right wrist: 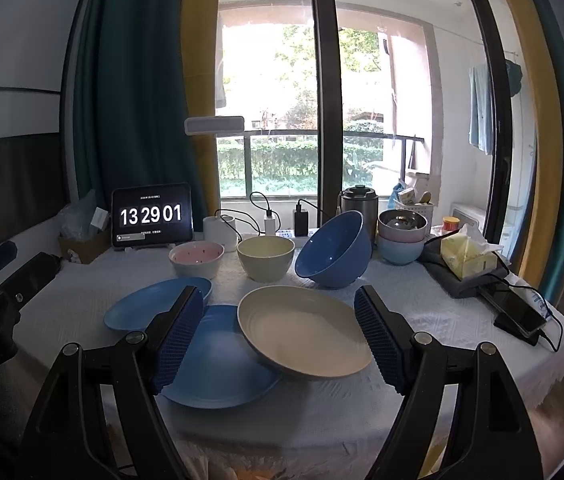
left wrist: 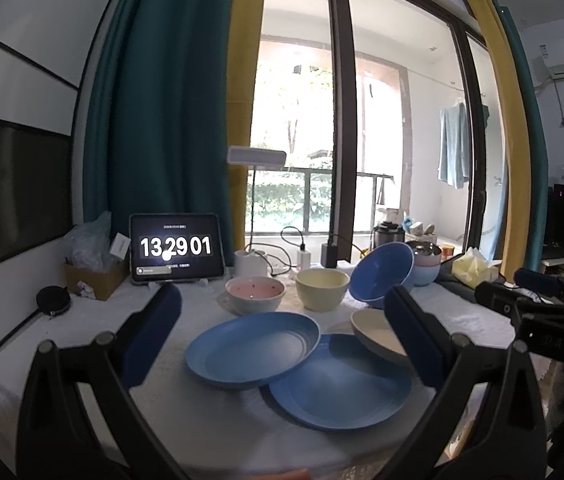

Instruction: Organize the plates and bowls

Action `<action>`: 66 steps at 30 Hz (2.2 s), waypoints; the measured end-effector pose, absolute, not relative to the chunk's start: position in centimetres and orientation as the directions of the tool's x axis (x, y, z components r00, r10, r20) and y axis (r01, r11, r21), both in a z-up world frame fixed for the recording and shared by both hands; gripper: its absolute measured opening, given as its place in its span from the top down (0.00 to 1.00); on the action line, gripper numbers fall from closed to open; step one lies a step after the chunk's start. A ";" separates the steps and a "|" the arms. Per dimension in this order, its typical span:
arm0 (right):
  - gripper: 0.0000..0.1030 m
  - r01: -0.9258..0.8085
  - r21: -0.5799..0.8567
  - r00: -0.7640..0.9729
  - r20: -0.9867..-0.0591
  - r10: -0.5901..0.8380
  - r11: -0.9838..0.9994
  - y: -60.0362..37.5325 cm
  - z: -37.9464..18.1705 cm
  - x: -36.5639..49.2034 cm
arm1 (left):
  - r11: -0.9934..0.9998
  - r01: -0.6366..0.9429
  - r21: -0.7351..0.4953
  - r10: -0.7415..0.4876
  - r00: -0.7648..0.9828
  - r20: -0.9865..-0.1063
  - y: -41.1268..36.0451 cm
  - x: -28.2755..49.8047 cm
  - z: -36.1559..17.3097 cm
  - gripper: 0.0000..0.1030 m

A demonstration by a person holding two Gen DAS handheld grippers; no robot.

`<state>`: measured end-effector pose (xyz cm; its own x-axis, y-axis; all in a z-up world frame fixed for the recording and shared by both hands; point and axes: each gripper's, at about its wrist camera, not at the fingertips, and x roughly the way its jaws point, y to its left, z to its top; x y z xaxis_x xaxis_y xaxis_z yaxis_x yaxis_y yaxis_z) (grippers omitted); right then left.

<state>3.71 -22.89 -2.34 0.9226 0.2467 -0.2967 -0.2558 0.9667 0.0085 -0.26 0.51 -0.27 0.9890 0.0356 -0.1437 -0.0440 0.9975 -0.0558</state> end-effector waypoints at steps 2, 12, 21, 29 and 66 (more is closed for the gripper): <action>0.21 -0.257 0.007 0.922 -0.298 0.247 0.966 -22.9 -2.3 3.7 | 0.997 -0.047 -0.056 0.038 0.989 -0.146 0.6 -0.2 -0.3 0.01; 0.21 -0.256 0.010 0.921 -0.300 0.247 0.967 -22.8 -2.6 3.8 | 0.997 -0.051 -0.053 0.043 0.988 -0.147 0.6 -0.2 -0.4 0.01; 0.21 -0.257 0.013 0.920 -0.304 0.248 0.966 -22.8 -2.8 3.8 | 0.997 -0.056 -0.053 0.048 0.988 -0.150 0.6 -0.3 -0.6 0.01; 0.21 -0.257 0.013 0.919 -0.307 0.249 0.966 -22.6 -2.9 3.8 | 0.997 -0.059 -0.053 0.050 0.988 -0.149 0.5 -0.4 -0.6 0.01; 0.21 -0.251 0.029 0.914 -0.322 0.247 0.968 -22.9 -3.5 3.8 | 0.998 -0.051 -0.033 0.045 0.985 -0.166 -0.1 -0.2 -1.2 0.01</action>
<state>3.81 -22.87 -3.49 0.9141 0.2470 -0.3216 -0.2511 0.9675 0.0293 -0.16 -0.14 -1.19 0.9850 0.0447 -0.1665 -0.0508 0.9982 -0.0326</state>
